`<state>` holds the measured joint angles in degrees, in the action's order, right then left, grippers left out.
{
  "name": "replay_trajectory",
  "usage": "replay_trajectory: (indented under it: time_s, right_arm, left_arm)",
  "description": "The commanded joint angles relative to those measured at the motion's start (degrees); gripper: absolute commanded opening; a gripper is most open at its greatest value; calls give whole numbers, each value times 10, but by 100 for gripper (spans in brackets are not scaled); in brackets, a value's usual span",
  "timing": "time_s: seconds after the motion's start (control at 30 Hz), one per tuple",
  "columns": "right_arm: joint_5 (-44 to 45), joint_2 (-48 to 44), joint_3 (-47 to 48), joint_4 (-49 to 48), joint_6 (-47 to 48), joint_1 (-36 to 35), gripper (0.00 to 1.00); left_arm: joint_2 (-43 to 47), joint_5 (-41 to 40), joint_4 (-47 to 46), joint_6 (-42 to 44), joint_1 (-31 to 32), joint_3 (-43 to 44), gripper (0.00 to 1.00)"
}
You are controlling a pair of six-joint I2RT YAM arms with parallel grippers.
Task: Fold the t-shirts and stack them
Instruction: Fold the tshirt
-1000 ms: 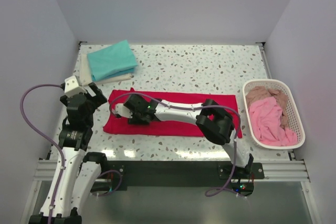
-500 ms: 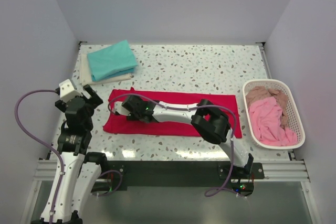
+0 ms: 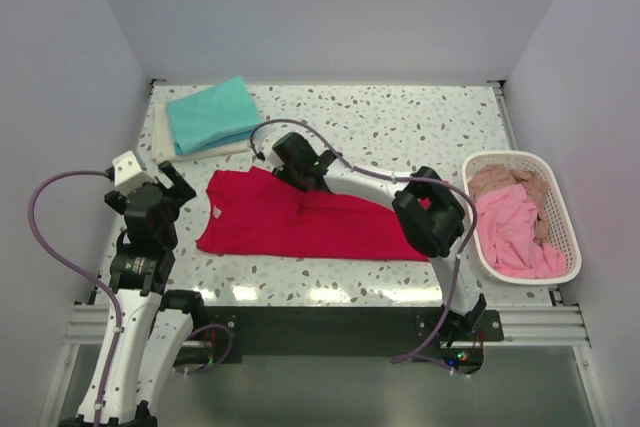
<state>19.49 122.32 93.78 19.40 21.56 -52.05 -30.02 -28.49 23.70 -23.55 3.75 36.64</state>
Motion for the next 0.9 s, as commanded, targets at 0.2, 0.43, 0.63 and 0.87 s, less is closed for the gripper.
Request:
replay_trajectory:
  time_s: [0.2, 0.43, 0.63, 0.87]
  right_arm:
    - [-222, -43, 36, 92, -88, 93, 55]
    - [-504, 62, 172, 127, -87, 119, 57]
    - [-524, 174, 298, 85, -194, 126, 54]
    - [-523, 253, 382, 28, -293, 142, 52]
  left_arm:
    - [-7, 60, -25, 10, -5, -11, 93]
    - [4, 132, -50, 46, -4, -21, 93]
    - [18, 150, -60, 58, -4, -25, 93]
    - [14, 155, -61, 60, -4, -27, 93]
